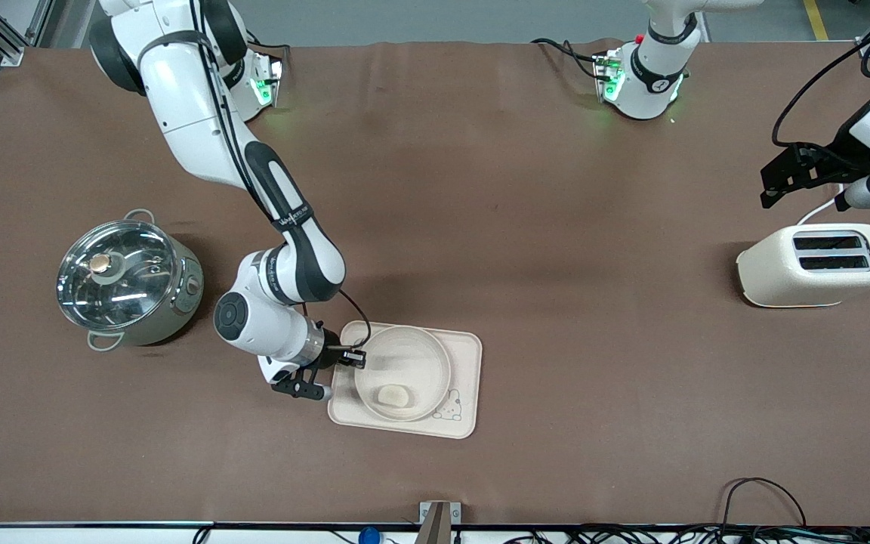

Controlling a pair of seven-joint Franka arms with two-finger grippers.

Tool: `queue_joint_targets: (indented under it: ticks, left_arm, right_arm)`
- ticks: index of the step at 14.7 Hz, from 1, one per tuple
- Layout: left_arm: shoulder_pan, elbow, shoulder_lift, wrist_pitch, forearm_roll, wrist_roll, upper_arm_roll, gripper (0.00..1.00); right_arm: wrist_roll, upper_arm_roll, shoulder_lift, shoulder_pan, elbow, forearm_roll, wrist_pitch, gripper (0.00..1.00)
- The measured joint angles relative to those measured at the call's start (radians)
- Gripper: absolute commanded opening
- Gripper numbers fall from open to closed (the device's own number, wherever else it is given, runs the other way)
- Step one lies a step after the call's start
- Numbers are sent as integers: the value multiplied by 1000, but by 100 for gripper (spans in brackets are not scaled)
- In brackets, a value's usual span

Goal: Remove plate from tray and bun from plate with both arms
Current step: 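Lift the plate off the tray and set it down beyond the tray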

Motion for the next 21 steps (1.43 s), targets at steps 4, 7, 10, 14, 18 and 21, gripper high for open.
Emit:
queue_joint_targets:
  ticks: [4, 7, 10, 14, 18, 21]
  left_arm:
    - [0, 0, 0, -1, 0, 0, 0, 100]
    - [0, 0, 0, -1, 0, 0, 0, 100]
    - [0, 0, 0, -4, 0, 0, 0, 100]
    - [0, 0, 0, -21, 0, 0, 0, 100]
    - [0, 0, 1, -26, 0, 0, 0, 100]
    - [0, 0, 1, -56, 0, 0, 0, 100]
  right_arm:
    - [0, 21, -175, 46, -187, 4, -1, 0]
    - [0, 24, -335, 114, -414, 7, 33, 0]
    - [-1, 27, -437, 147, -587, 11, 53, 0]
    - [-4, 31, -458, 211, -726, 50, 176, 0]
    - [-4, 32, -451, 257, -749, 61, 264, 15]
    - [-4, 32, -439, 267, -753, 67, 281, 54]
